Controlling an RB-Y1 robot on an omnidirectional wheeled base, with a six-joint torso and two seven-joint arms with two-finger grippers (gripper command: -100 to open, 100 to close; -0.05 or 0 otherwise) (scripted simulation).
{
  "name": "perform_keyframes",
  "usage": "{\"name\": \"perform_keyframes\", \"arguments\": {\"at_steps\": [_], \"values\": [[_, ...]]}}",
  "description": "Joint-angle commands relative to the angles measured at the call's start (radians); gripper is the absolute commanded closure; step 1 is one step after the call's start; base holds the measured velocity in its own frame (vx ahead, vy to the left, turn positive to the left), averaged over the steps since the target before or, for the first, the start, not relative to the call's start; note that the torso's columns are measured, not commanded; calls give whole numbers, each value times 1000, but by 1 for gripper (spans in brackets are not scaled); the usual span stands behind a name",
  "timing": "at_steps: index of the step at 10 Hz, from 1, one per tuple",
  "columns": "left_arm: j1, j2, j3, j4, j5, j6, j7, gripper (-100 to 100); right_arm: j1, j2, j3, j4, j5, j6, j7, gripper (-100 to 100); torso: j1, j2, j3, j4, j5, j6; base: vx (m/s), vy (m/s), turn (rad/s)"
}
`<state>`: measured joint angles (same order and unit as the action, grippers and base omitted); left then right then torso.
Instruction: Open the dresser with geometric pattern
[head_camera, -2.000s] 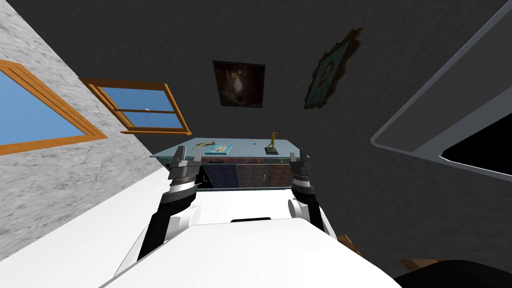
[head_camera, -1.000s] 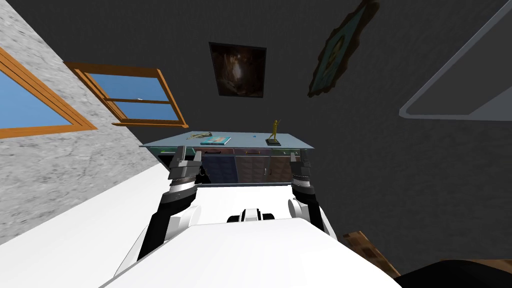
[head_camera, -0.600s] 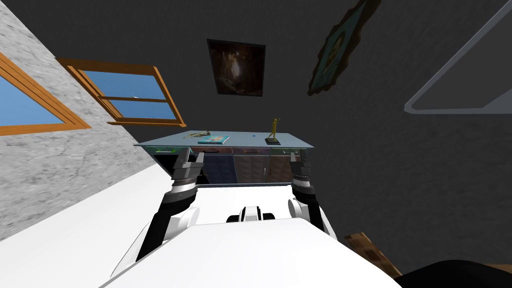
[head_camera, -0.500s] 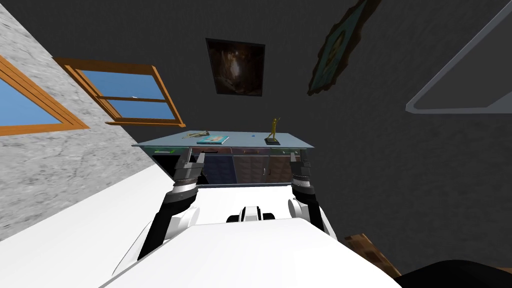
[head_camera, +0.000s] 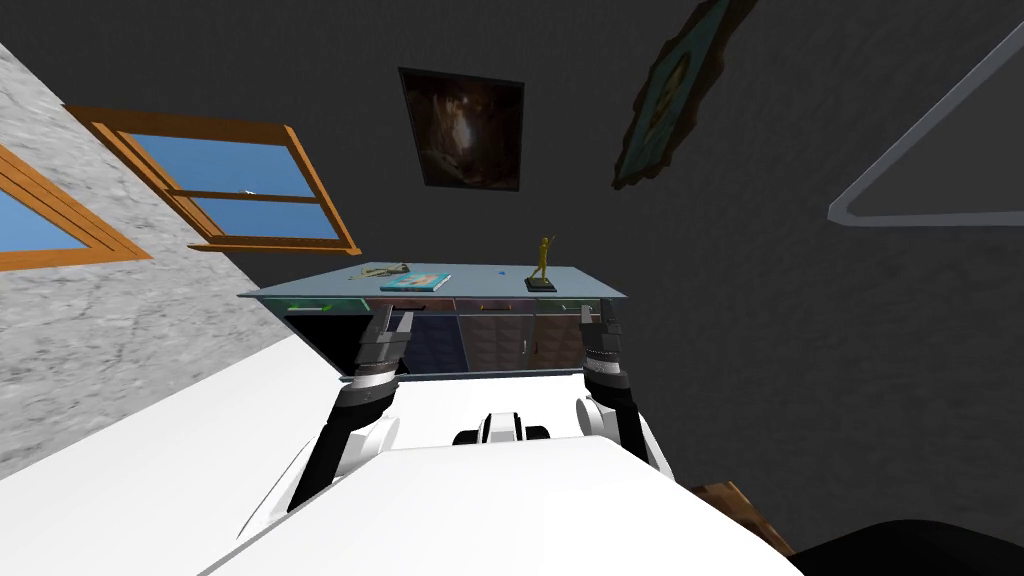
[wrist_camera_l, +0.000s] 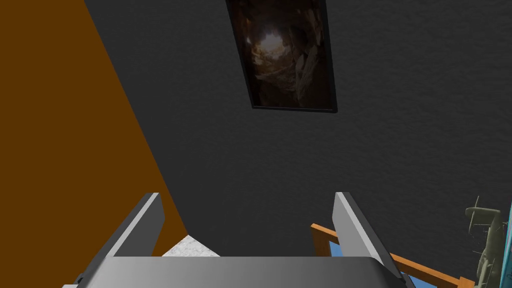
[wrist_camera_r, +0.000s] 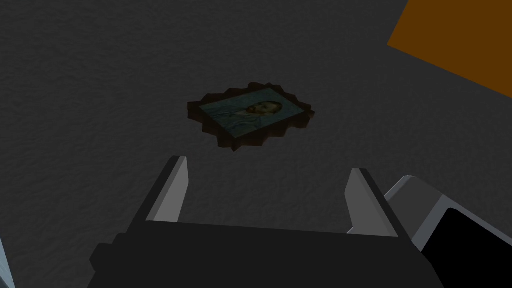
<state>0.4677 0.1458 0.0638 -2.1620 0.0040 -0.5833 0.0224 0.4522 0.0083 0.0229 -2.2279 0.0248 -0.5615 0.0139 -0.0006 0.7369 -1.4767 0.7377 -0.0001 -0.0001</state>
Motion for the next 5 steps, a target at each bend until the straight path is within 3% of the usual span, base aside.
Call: {"name": "perform_keyframes", "arguments": {"at_steps": [1,5], "values": [[-3,8,-7,71,-7,-63,-11,-100,0,0,0,0,0,0,0,0,0,0,0,0,0,0,89,-81,-24],[-13,22,-7,192,-13,-160,-24,-100,0,0,0,0,0,0,0,0,1,1,1,0,0,0,95,-88,-26]]}}
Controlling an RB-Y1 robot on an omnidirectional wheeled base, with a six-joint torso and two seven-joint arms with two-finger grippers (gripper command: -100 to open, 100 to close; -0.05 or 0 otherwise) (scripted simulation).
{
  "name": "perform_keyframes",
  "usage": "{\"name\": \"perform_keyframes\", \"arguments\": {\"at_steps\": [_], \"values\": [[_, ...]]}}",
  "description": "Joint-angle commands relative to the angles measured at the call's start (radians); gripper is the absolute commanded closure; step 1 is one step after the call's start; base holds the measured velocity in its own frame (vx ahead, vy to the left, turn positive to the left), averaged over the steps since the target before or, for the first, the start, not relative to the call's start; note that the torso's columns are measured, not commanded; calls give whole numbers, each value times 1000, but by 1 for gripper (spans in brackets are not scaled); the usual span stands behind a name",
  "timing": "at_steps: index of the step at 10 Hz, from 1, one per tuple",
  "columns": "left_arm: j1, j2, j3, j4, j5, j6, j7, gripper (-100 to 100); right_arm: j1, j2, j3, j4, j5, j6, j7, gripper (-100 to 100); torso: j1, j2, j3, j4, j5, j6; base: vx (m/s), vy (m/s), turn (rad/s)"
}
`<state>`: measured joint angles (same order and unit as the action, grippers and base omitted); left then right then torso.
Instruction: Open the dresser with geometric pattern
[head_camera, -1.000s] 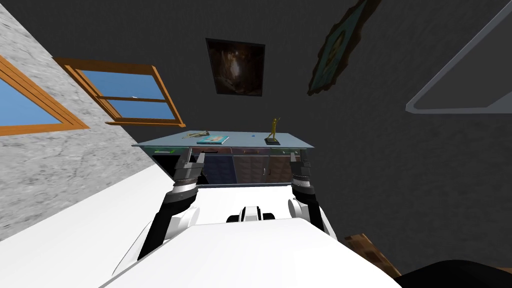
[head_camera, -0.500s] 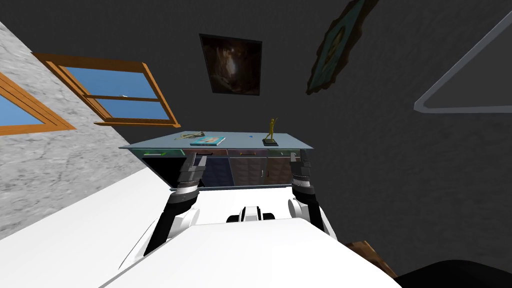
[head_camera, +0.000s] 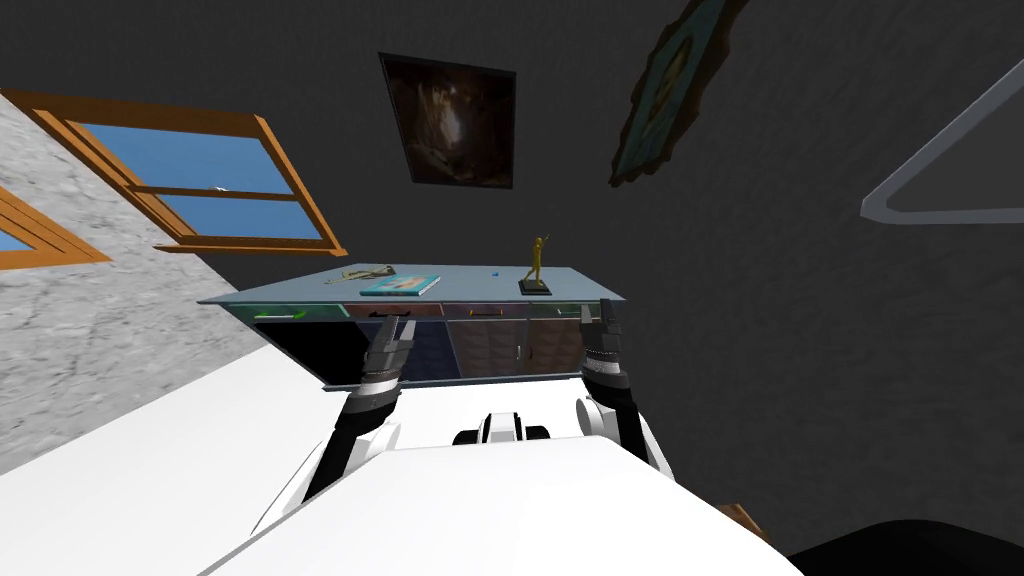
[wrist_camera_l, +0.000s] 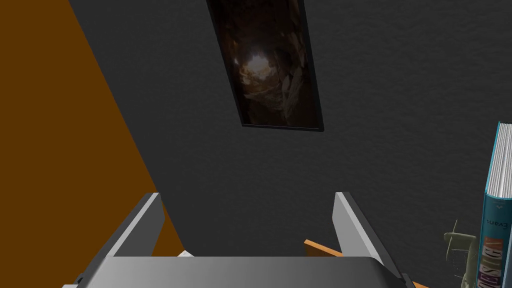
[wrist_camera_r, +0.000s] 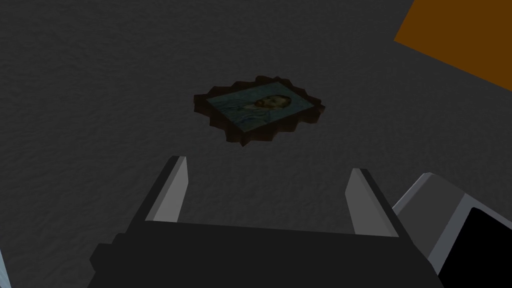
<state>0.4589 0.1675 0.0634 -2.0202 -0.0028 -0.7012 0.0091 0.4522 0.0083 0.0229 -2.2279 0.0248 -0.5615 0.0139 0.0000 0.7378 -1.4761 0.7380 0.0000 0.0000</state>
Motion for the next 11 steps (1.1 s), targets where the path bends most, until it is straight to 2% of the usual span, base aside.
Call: {"name": "perform_keyframes", "arguments": {"at_steps": [1,5,6,11], "values": [[-8,4,-6,80,-8,-68,-13,-100,0,0,0,0,0,0,0,0,0,0,0,0,0,0,112,-78,-31],[-21,13,-6,209,-14,-172,-27,-100,0,0,0,0,0,0,0,0,-2,0,0,0,0,0,104,-96,-28],[-21,13,-6,221,-14,-172,-27,-100,0,0,0,0,0,0,0,0,0,0,0,0,0,0,75,-57,-8],[-39,-1,-6,398,-23,-303,-44,-100,0,0,0,0,0,0,0,0,-2,-2,-1,-1,0,0,98,-78,-29]]}}
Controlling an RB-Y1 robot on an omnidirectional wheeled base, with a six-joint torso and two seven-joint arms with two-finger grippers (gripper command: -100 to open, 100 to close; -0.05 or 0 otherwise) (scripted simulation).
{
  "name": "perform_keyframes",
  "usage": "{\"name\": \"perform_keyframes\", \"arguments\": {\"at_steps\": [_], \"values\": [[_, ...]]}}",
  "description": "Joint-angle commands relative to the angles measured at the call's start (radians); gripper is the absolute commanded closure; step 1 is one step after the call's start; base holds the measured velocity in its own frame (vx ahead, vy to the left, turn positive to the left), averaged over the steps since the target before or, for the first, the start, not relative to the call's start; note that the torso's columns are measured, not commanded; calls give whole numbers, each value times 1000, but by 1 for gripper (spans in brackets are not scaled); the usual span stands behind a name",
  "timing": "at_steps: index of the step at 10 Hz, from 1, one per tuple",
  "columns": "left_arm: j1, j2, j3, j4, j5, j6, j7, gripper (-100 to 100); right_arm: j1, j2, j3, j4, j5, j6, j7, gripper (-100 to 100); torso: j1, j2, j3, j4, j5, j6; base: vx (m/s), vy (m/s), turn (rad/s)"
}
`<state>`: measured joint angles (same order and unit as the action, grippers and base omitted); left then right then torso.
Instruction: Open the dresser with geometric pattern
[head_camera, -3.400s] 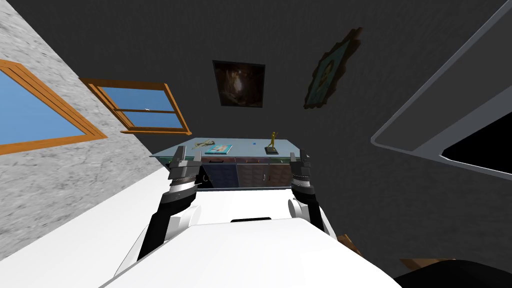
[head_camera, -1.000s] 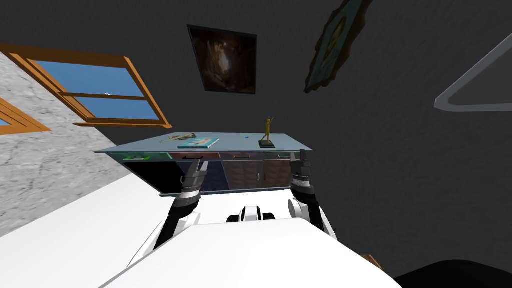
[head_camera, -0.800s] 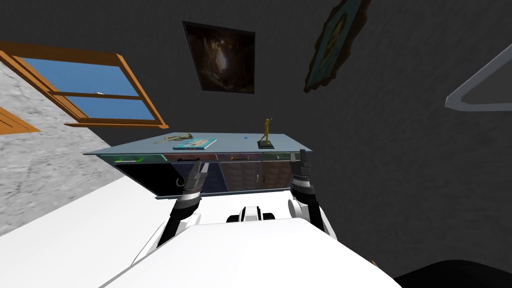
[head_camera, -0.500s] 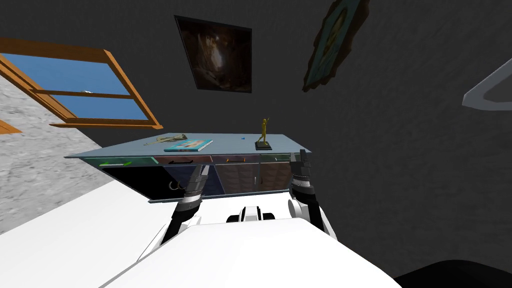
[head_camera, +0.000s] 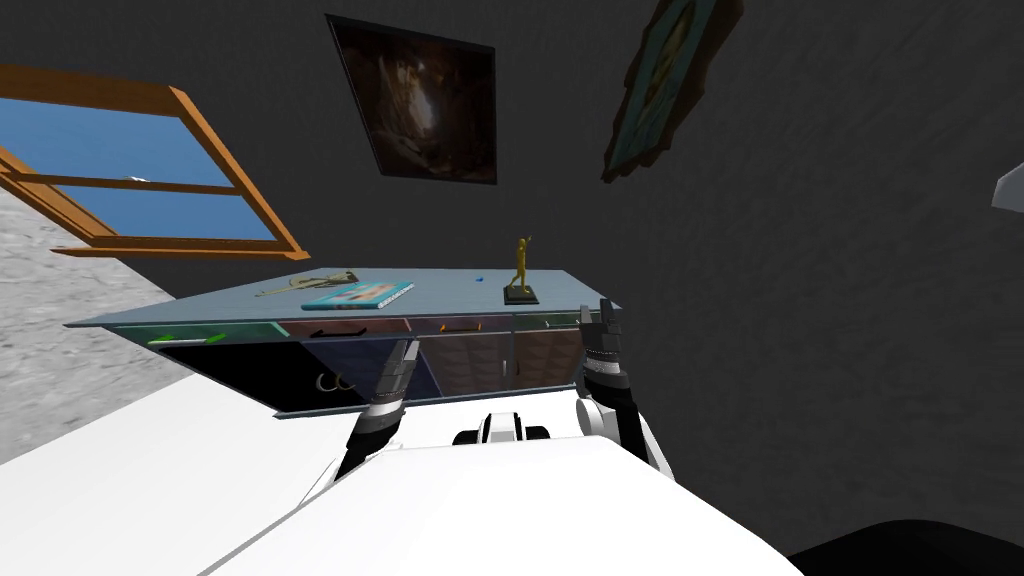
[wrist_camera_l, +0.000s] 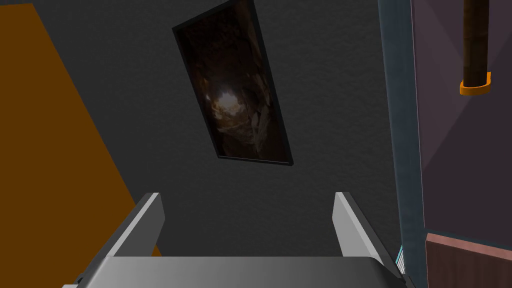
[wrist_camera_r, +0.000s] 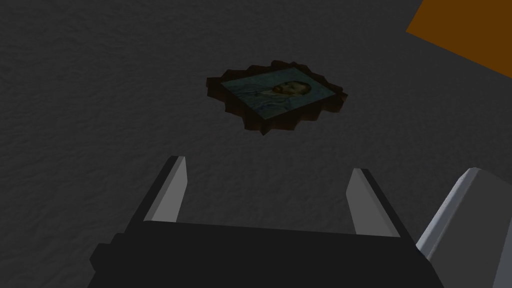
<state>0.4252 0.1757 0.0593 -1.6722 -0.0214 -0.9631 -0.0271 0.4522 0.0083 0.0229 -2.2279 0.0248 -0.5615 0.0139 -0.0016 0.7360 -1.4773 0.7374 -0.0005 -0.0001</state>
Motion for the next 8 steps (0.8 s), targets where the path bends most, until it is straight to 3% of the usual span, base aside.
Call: {"name": "perform_keyframes", "arguments": {"at_steps": [1,8], "values": [[-6,-10,-2,59,-4,-41,-8,-100,0,0,0,0,0,0,0,0,1,1,1,0,0,0,68,-64,-5],[-28,-41,-3,266,-14,-188,-27,-100,0,0,0,0,0,0,0,0,0,1,1,0,0,0,77,-70,-22]]}}
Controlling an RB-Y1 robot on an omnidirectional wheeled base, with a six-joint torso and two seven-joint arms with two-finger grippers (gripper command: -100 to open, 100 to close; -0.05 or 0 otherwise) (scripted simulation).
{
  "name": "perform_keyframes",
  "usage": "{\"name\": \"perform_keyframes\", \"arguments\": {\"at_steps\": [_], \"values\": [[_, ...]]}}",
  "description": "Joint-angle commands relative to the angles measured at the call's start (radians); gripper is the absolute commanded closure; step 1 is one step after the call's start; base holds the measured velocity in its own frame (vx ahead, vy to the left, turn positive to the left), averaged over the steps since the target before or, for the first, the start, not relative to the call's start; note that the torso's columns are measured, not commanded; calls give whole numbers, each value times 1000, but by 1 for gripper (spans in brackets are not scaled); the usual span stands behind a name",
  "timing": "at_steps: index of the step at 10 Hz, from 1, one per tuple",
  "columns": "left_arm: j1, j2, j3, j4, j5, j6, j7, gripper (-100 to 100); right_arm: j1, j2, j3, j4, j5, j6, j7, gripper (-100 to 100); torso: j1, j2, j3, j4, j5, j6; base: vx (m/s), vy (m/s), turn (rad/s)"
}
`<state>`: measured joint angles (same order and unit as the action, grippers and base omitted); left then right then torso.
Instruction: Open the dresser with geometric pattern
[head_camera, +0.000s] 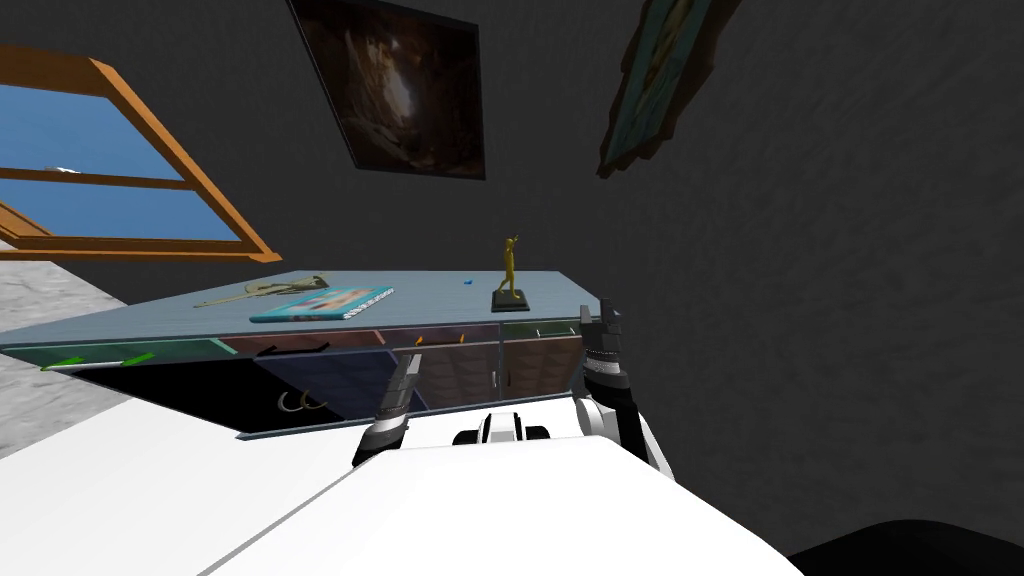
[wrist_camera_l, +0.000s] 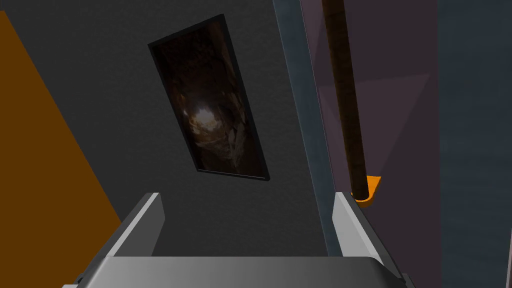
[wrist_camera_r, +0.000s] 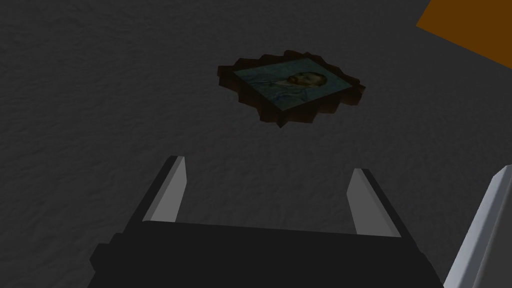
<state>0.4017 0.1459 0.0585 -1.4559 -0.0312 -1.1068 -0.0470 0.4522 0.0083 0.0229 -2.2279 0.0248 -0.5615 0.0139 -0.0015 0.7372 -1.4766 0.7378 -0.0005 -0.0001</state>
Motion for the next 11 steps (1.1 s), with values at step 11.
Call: {"name": "perform_keyframes", "arguments": {"at_steps": [11], "values": [[-28,-98,-2,263,-13,-184,-26,-100,0,0,0,0,0,0,0,0,2,1,1,0,1,0,68,-50,-16]]}}
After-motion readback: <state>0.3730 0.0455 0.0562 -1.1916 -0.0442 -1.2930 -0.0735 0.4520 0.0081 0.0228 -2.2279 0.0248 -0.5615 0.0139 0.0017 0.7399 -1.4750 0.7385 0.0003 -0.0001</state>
